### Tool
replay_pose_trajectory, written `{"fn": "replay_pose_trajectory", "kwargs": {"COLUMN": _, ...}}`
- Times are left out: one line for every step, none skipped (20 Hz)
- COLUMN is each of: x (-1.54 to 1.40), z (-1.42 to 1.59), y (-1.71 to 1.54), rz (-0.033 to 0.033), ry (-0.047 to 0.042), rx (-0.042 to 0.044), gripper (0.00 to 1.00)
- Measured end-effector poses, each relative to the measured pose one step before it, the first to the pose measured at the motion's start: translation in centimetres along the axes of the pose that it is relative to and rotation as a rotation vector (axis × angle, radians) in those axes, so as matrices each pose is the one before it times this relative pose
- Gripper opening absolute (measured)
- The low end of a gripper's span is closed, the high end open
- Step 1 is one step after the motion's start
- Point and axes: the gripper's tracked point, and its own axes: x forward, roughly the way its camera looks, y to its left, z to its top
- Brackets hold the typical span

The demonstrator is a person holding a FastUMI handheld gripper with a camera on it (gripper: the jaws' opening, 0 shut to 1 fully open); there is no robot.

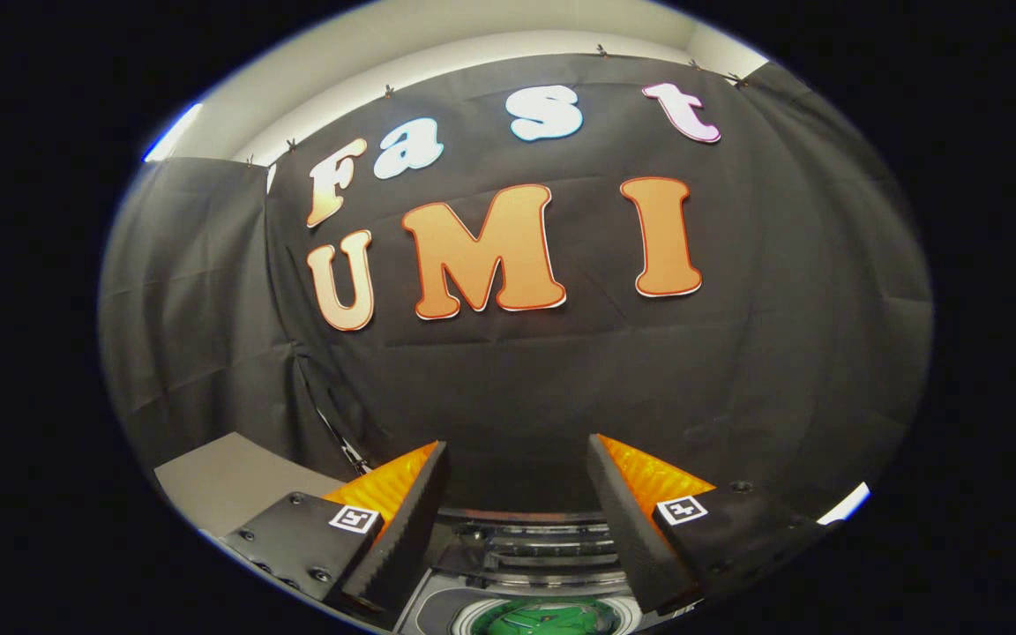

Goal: Put the clothes into the washing machine and then close the washing machine lid.

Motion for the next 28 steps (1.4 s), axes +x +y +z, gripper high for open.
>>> {"fn": "replay_pose_trajectory", "kwargs": {"x": 0.927, "z": -0.031, "y": -0.163, "rz": 0.00222, "ry": 0.01982, "rx": -0.00574, "gripper": 0.99}}
{"fn": "replay_pose_trajectory", "kwargs": {"x": 0.884, "z": -0.340, "y": -0.260, "rz": -0.00654, "ry": 0.02462, "rx": -0.00633, "gripper": 0.99}}
{"fn": "replay_pose_trajectory", "kwargs": {"x": 1.584, "z": -0.525, "y": -0.295, "rz": -0.00628, "ry": 0.02451, "rx": -0.00445, "gripper": 0.99}}
{"fn": "replay_pose_trajectory", "kwargs": {"x": 1.152, "z": -0.659, "y": 0.015, "rz": 0.00091, "ry": 0.02584, "rx": -0.00010, "gripper": 0.99}}
{"fn": "replay_pose_trajectory", "kwargs": {"x": 1.258, "z": -0.668, "y": 0.073, "rz": -0.00321, "ry": 0.02535, "rx": 0.00200, "gripper": 0.99}}
{"fn": "replay_pose_trajectory", "kwargs": {"x": 1.229, "z": -0.699, "y": -0.259, "rz": -0.00728, "ry": 0.02930, "rx": -0.00110, "gripper": 0.99}}
{"fn": "replay_pose_trajectory", "kwargs": {"x": 1.442, "z": -0.891, "y": -0.450, "rz": -0.01358, "ry": 0.03087, "rx": 0.00127, "gripper": 0.99}}
{"fn": "replay_pose_trajectory", "kwargs": {"x": 1.146, "z": -0.870, "y": -0.417, "rz": -0.01357, "ry": 0.03419, "rx": 0.00448, "gripper": 0.99}}
{"fn": "replay_pose_trajectory", "kwargs": {"x": 0.995, "z": -0.615, "y": -0.229, "rz": -0.00838, "ry": 0.02982, "rx": 0.00827, "gripper": 0.99}}
{"fn": "replay_pose_trajectory", "kwargs": {"x": 0.573, "z": -0.737, "y": -0.107, "rz": -0.00429, "ry": 0.02034, "rx": 0.00779, "gripper": 0.99}}
{"fn": "replay_pose_trajectory", "kwargs": {"x": 0.543, "z": -0.477, "y": -0.064, "rz": -0.00487, "ry": 0.01203, "rx": 0.00243, "gripper": 0.99}}
{"fn": "replay_pose_trajectory", "kwargs": {"x": 0.518, "z": -0.379, "y": -0.148, "rz": -0.00679, "ry": 0.00967, "rx": -0.00633, "gripper": 0.99}}
{"fn": "replay_pose_trajectory", "kwargs": {"x": 0.474, "z": -0.430, "y": -0.195, "rz": -0.00705, "ry": 0.00846, "rx": -0.01258, "gripper": 0.99}}
{"fn": "replay_pose_trajectory", "kwargs": {"x": 0.238, "z": -0.576, "y": -0.158, "rz": -0.00773, "ry": 0.01028, "rx": -0.01473, "gripper": 0.99}}
{"fn": "replay_pose_trajectory", "kwargs": {"x": 0.356, "z": -0.759, "y": -0.186, "rz": -0.00877, "ry": 0.01722, "rx": -0.01692, "gripper": 0.99}}
{"fn": "replay_pose_trajectory", "kwargs": {"x": -0.328, "z": -0.432, "y": 0.146, "rz": 0.00242, "ry": 0.00178, "rx": -0.00694, "gripper": 0.99}}
{"fn": "replay_pose_trajectory", "kwargs": {"x": 0.488, "z": 0.656, "y": -0.110, "rz": -0.01514, "ry": -0.02000, "rx": 0.00684, "gripper": 1.00}}
{"fn": "replay_pose_trajectory", "kwargs": {"x": -0.434, "z": -0.384, "y": -0.088, "rz": 0.00107, "ry": 0.01437, "rx": -0.00001, "gripper": 1.00}}
{"fn": "replay_pose_trajectory", "kwargs": {"x": -0.100, "z": 0.425, "y": 0.031, "rz": 0.00206, "ry": -0.01434, "rx": -0.00069, "gripper": 1.00}}
{"fn": "replay_pose_trajectory", "kwargs": {"x": 0.193, "z": -0.164, "y": 0.086, "rz": 0.00069, "ry": -0.00056, "rx": -0.00351, "gripper": 1.00}}
{"fn": "replay_pose_trajectory", "kwargs": {"x": -0.092, "z": -0.036, "y": -0.014, "rz": 0.00089, "ry": 0.00280, "rx": 0.00196, "gripper": 0.99}}
{"fn": "replay_pose_trajectory", "kwargs": {"x": -0.230, "z": -0.128, "y": -0.165, "rz": 0.00054, "ry": -0.00409, "rx": -0.00026, "gripper": 0.99}}
{"fn": "replay_pose_trajectory", "kwargs": {"x": -0.141, "z": -0.077, "y": 0.002, "rz": 0.00076, "ry": -0.00839, "rx": -0.00149, "gripper": 0.99}}
{"fn": "replay_pose_trajectory", "kwargs": {"x": -0.325, "z": 0.062, "y": 0.007, "rz": -0.00006, "ry": -0.00881, "rx": 0.00004, "gripper": 0.99}}
{"fn": "replay_pose_trajectory", "kwargs": {"x": -0.248, "z": -0.032, "y": 0.041, "rz": -0.00321, "ry": -0.00574, "rx": -0.00114, "gripper": 0.99}}
{"fn": "replay_pose_trajectory", "kwargs": {"x": -0.206, "z": -0.051, "y": -0.004, "rz": -0.00592, "ry": -0.00740, "rx": 0.00254, "gripper": 0.99}}
{"fn": "replay_pose_trajectory", "kwargs": {"x": -0.340, "z": -0.047, "y": -0.029, "rz": -0.00652, "ry": -0.00831, "rx": 0.00112, "gripper": 0.99}}
{"fn": "replay_pose_trajectory", "kwargs": {"x": -0.499, "z": -0.155, "y": -0.027, "rz": -0.01041, "ry": -0.00769, "rx": 0.01008, "gripper": 0.99}}
